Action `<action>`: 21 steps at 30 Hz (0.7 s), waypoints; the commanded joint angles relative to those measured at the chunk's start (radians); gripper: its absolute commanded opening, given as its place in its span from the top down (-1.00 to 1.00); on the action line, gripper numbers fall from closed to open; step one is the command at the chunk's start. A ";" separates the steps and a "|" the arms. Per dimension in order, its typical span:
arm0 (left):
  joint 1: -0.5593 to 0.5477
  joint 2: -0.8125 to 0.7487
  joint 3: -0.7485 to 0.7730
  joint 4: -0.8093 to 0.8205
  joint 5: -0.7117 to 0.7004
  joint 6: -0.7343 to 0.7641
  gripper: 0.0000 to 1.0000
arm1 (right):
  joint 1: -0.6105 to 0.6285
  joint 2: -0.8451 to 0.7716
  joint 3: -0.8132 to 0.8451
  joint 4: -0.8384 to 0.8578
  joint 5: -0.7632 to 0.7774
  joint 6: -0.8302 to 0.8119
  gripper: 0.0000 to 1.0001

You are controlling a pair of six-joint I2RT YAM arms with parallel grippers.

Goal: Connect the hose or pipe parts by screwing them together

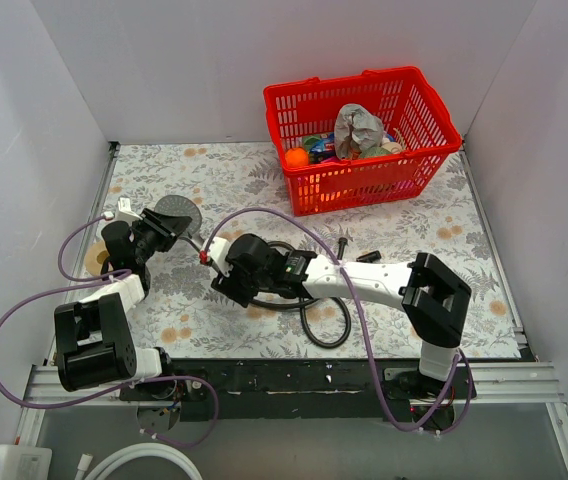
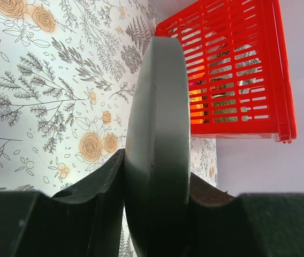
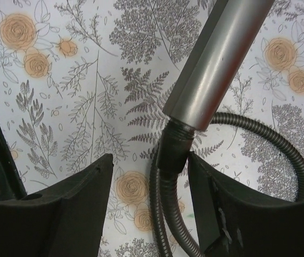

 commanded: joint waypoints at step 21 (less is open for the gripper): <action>-0.006 -0.036 0.000 0.105 0.061 -0.037 1.00 | -0.077 0.078 0.121 0.085 -0.048 0.067 0.69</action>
